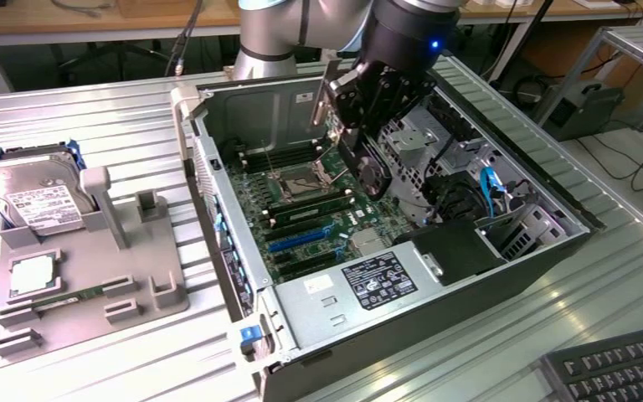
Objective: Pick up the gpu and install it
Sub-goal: 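Insert the gpu into the slot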
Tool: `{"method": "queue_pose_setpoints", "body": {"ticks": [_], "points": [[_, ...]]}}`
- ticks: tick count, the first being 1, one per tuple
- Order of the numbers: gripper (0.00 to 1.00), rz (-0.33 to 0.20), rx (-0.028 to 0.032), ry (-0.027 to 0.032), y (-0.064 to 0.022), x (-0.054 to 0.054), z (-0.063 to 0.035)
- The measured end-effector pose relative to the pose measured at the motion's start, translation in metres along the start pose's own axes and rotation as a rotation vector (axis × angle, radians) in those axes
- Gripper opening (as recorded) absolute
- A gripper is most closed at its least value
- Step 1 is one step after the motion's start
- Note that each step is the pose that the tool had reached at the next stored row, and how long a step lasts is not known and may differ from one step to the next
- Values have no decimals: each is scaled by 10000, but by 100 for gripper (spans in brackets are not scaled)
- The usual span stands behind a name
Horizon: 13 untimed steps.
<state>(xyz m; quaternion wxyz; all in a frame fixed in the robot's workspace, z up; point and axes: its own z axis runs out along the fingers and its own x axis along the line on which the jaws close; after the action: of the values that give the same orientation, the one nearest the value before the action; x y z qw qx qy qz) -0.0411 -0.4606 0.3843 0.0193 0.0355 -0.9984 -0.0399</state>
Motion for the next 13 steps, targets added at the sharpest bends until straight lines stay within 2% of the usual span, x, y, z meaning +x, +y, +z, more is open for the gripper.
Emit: {"method": "queue_pose_setpoints", "body": {"ticks": [4,13], "points": [[26,-733,26,59,-1,0,7],[26,-2734,98,222,-2,-1,29]]}}
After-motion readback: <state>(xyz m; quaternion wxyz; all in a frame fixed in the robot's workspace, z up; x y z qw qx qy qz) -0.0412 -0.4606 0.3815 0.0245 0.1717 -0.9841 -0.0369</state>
